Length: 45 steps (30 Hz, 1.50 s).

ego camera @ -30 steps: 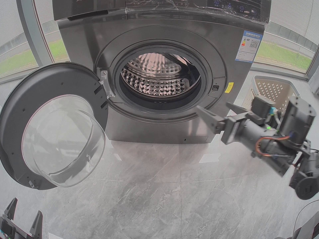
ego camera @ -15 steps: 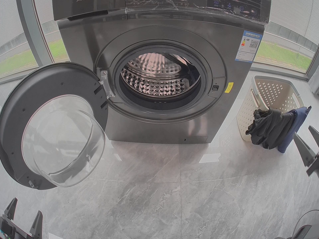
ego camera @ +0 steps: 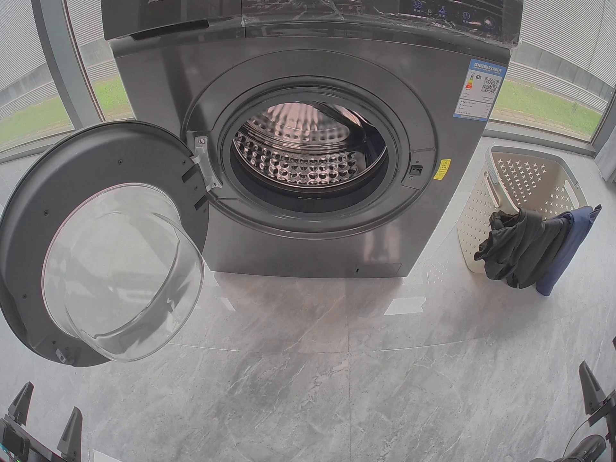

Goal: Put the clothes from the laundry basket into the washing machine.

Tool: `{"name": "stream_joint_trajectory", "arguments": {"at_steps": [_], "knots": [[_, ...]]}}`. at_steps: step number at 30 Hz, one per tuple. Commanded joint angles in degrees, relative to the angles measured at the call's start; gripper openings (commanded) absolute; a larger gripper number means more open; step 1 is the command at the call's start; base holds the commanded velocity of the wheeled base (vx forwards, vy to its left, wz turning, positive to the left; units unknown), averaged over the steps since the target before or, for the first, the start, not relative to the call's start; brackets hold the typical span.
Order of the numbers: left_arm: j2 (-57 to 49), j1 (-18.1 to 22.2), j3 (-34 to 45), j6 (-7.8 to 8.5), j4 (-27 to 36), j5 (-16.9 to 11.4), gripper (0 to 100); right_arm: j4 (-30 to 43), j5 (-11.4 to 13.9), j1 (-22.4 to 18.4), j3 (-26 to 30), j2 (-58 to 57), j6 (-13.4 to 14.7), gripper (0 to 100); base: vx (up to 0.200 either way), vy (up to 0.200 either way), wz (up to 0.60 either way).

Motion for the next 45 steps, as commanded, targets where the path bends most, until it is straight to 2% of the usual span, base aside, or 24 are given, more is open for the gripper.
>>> {"name": "stream_joint_trajectory", "arguments": {"at_steps": [1,2,4,6,8,10,13,14,15,18,45], "knots": [[-0.9,0.0,1.0,-0.01,0.0,0.0,100,0.7,-2.4,-5.1,1.5,-6.3,0.2,100,0.0,0.0,0.0],[-0.9,0.0,1.0,-0.01,0.0,0.0,100,1.1,-1.6,-6.5,1.5,-6.9,0.1,100,0.0,0.0,0.0],[-0.9,0.0,1.0,-0.01,0.0,0.0,100,3.8,2.0,-8.8,1.5,-9.2,-0.1,100,0.0,0.0,0.0],[-0.9,0.0,1.0,-0.01,0.0,0.0,100,9.1,6.3,-9.4,1.5,-11.5,0.3,100,0.0,0.0,0.0],[-0.9,0.0,1.0,-0.01,0.0,0.0,100,9.7,8.5,-9.3,1.5,-11.5,0.4,100,0.0,0.0,0.0],[-0.9,0.2,1.0,0.25,0.0,0.1,100,9.5,8.1,-9.3,1.5,-11.5,0.3,100,0.0,0.0,0.0],[-0.9,0.2,1.0,0.51,0.0,0.3,100,10.0,6.1,-9.3,1.3,-11.4,0.2,100,0.0,0.0,0.0],[-1.0,0.2,1.0,0.51,0.0,0.3,100,11.6,3.5,-9.6,1.5,-11.3,1.3,100,0.0,0.0,0.0],[-1.0,0.2,1.0,0.34,0.0,0.3,100,13.3,3.0,-9.5,1.4,-11.3,2.7,100,0.0,0.0,0.0],[-0.9,0.1,1.0,0.07,0.0,0.3,100,14.2,3.6,-9.4,1.1,-11.3,2.2,100,0.0,-0.133,0.0],[-0.9,0.0,1.0,-0.45,0.0,0.3,100,14.1,3.6,-9.3,1.2,-11.4,2.0,100,0.0,-0.2,0.0]]}}
